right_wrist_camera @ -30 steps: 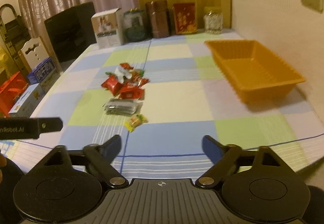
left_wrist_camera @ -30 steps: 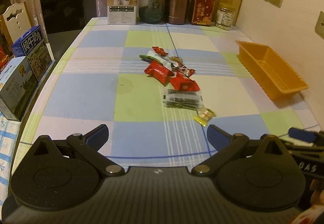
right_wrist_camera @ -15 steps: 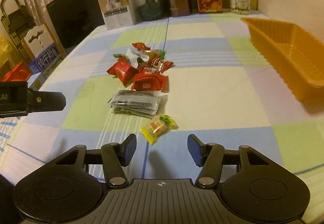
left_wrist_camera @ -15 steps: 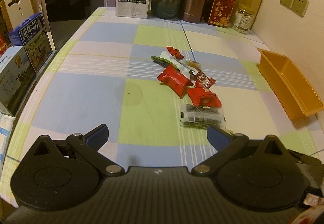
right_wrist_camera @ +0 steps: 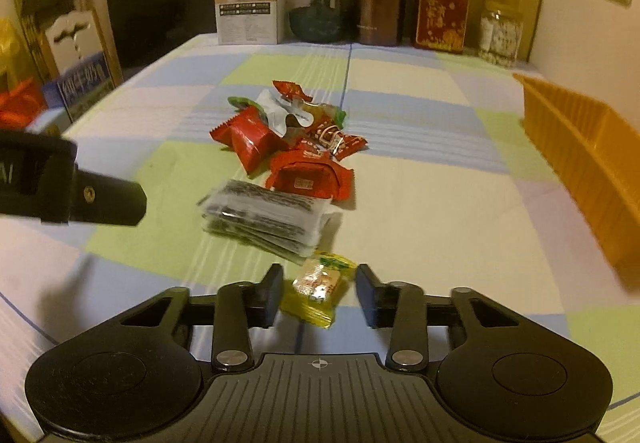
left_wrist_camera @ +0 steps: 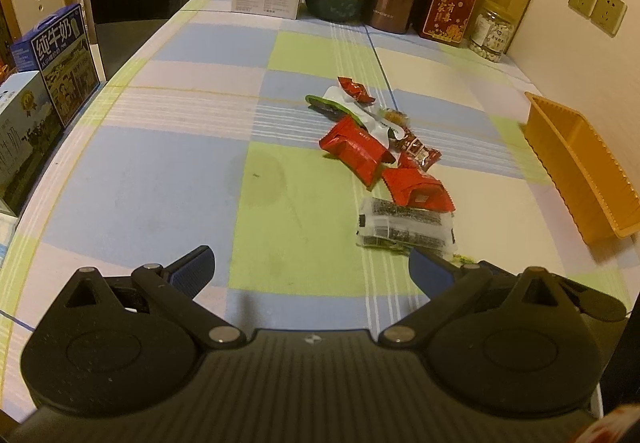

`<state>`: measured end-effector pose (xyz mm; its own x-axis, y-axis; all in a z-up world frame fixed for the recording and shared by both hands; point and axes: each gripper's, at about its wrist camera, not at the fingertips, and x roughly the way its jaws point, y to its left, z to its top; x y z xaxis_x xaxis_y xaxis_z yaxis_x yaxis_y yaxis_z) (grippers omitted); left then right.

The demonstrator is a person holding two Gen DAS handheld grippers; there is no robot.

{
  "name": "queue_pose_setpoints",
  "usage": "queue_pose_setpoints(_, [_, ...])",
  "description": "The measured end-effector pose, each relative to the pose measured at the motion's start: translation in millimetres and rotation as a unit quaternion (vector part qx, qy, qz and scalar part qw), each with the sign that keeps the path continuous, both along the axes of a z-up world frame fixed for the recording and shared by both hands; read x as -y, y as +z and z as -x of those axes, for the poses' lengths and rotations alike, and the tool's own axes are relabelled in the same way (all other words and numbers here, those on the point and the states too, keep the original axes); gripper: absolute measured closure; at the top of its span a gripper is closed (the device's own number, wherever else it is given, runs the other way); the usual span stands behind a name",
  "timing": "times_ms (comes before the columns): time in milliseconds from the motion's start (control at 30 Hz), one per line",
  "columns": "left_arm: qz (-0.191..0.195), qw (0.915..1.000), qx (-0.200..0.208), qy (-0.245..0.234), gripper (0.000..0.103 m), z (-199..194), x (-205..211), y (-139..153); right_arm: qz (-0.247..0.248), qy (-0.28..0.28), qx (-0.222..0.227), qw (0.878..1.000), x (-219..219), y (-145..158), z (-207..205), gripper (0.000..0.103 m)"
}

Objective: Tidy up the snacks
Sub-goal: 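Grasp the small yellow candy with the right gripper, then grasp the clear seaweed-snack packet with the left gripper while the right gripper holds the yellow candy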

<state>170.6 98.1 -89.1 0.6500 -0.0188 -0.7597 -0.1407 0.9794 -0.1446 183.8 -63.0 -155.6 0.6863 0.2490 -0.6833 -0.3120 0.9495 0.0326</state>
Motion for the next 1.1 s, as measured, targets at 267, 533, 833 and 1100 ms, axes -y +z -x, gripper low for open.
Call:
queue_pose_setpoints(267, [-0.032,0.9975,0.002,-0.063,0.0,-5.5,9.6,-2.3,-0.003,-0.015,0.001,1.0,20.4,5.6,5.8,0.079])
queue_pose_setpoints(533, [-0.107,0.9643,0.032,-0.24,0.011,-35.6,43.2,-16.2,-0.01,-0.076,-0.008,0.997,65.8,9.1,1.0,0.079])
queue_pose_setpoints(833, [-0.164,0.8915,0.038,-0.42,0.017,-73.1,75.2,-41.0,-0.018,-0.091,-0.013,0.996,77.3,5.9,-1.1,0.079])
queue_pose_setpoints(1100, [-0.127,0.9072,-0.031,-0.4,0.044,-76.7,71.6,-47.7,-0.034,-0.1,-0.019,0.994,82.5,6.1,-3.4,0.079])
